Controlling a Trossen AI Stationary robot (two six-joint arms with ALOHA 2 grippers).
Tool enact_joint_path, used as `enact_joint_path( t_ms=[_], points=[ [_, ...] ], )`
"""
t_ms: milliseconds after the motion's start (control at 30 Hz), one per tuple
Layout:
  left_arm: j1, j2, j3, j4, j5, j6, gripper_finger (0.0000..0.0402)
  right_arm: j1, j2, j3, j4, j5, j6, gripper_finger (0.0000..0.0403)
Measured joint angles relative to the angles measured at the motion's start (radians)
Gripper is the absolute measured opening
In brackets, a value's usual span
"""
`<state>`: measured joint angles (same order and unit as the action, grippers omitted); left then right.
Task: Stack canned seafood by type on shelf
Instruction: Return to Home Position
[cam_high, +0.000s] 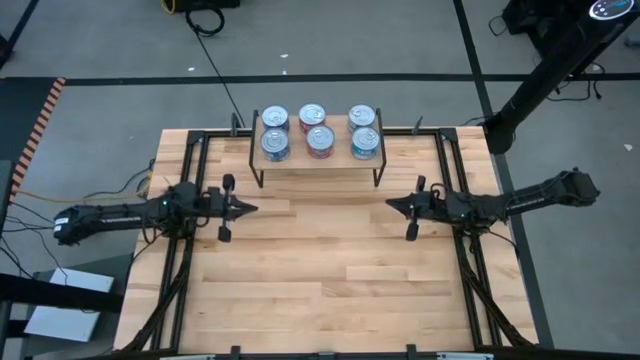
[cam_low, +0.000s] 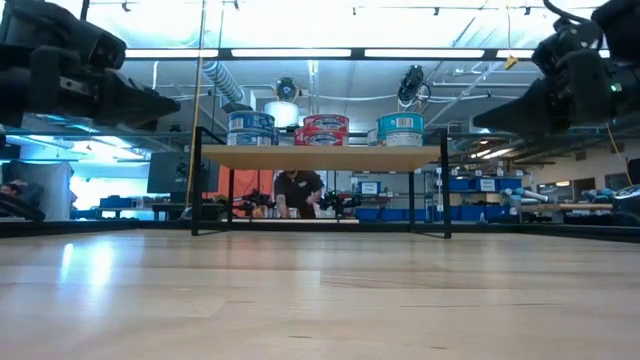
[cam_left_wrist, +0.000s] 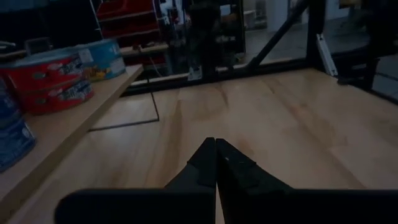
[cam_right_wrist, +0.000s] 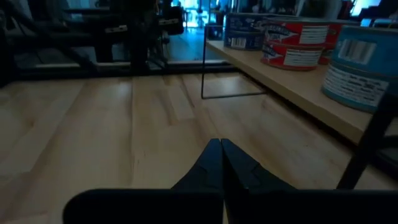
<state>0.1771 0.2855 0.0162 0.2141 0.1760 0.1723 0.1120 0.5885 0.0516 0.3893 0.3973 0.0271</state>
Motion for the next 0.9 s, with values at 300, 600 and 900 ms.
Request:
enact_joint_path(
  t_ms=[300, 600, 900],
  points=[
    [0.06, -0.039, 0.0, 0.025, 0.069, -0.045, 0.0005, 0.013, -0.157, -0.046, -0.026, -0.048, -0.037, 0.0001],
    [0.124, -0.165, 0.0, -0.073, 0.111, -0.055, 0.0005, 0.054, -0.376, -0.046, -0.207, -0.045, -0.058, 0.0],
    [0.182, -0.285, 0.013, -0.214, 0.127, -0.068, 0.0005, 0.087, -0.588, -0.046, -0.314, 0.0, -0.124, 0.0]
  ],
)
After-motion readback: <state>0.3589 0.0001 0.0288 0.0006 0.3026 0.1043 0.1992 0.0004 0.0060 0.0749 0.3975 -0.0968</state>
